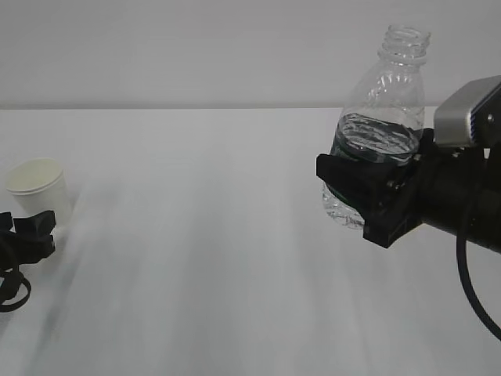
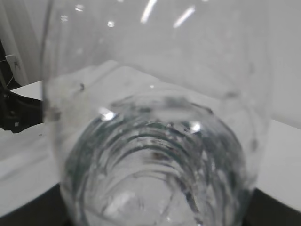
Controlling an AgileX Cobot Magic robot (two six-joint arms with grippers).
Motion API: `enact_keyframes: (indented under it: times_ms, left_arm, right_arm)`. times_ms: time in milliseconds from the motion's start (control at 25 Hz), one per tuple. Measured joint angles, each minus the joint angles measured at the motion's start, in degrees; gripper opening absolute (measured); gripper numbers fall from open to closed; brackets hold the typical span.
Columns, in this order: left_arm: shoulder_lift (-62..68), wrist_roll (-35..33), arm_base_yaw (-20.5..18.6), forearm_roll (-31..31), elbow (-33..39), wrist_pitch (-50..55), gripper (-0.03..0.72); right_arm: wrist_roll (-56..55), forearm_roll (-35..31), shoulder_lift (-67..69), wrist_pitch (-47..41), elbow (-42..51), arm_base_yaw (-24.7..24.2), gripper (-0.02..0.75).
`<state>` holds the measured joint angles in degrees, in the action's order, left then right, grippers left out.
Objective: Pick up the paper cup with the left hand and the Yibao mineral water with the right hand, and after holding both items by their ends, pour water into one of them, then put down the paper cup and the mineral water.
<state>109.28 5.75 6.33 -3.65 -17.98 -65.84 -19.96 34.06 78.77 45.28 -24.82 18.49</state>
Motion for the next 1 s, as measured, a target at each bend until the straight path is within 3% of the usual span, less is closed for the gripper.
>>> enact_keyframes:
  times_ms: [1000]
  left_arm:
    - [8.47,-0.97,0.00,-2.15,-5.82,0.00,0.465]
  right_arm:
    - [-1.25,0.00,0.00,0.32,0.00,0.00,0.417]
